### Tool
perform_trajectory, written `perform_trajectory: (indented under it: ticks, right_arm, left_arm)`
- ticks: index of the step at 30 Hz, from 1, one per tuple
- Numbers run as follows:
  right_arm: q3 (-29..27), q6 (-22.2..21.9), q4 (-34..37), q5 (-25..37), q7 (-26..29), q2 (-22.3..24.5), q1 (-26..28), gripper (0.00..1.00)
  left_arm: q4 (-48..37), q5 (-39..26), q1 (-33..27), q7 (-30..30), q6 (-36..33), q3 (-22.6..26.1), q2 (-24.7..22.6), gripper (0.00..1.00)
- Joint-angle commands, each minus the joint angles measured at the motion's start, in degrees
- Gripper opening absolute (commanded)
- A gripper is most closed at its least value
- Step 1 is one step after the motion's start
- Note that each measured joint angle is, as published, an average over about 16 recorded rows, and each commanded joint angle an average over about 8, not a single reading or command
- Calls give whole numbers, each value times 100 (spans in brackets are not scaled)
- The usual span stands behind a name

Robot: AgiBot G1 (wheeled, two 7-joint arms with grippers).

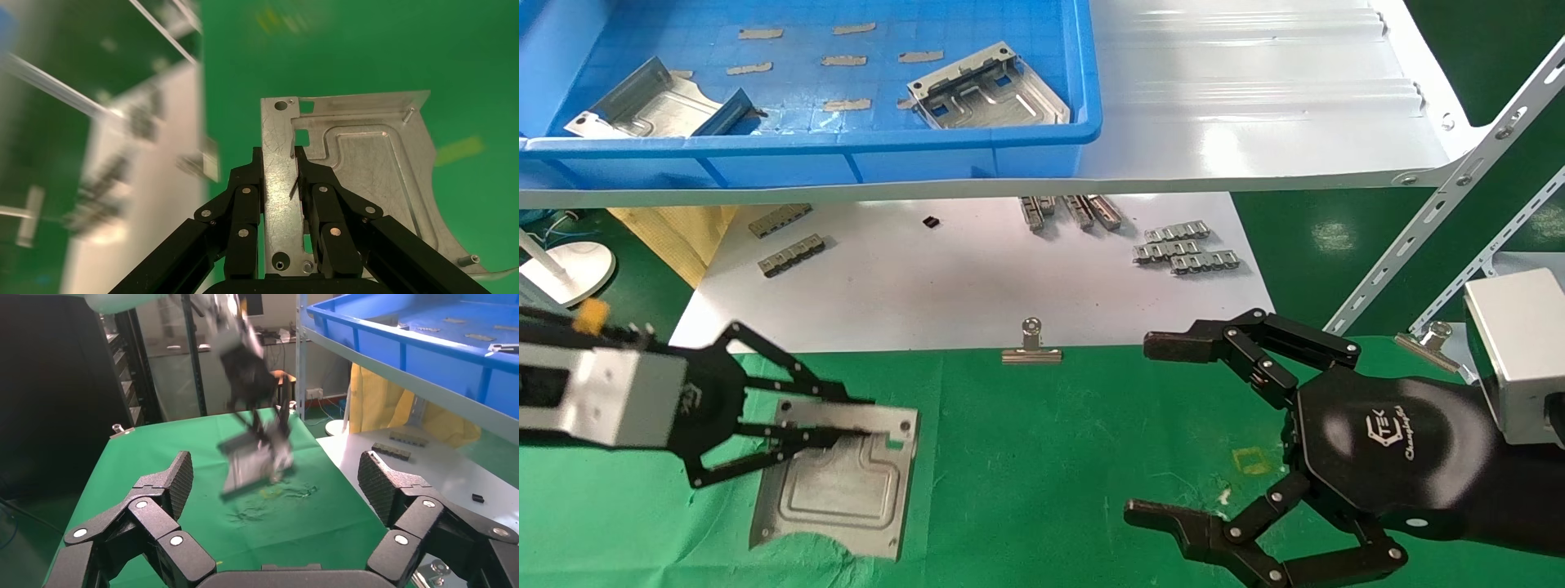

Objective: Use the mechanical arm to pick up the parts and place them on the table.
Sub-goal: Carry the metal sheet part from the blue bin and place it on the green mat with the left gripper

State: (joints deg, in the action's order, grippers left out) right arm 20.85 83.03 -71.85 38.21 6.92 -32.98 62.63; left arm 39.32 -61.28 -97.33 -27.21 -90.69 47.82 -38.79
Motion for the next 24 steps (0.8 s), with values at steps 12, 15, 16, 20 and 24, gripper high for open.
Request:
perform_trajectory:
  ticks: [12, 15, 16, 20, 24]
  right_arm:
    - [0, 0, 0, 0, 0, 0, 0, 100]
    - [0, 0, 0, 0, 0, 0, 0, 100]
    - [0, 0, 0, 0, 0, 0, 0, 100]
    - [0, 0, 0, 0, 0, 0, 0, 100]
    - [1, 0, 0, 0, 0, 0, 0, 100]
  left_arm:
    - [-1628, -348, 374, -1749, 195, 500, -376, 9]
    - [-1941, -420, 369, -1948, 188, 552, -475, 46]
    - [-2032, -432, 363, -2008, 191, 560, -503, 59]
    - [-2339, -442, 329, -2268, 219, 566, -604, 100]
    - [-2592, -404, 286, -2487, 250, 537, -684, 100]
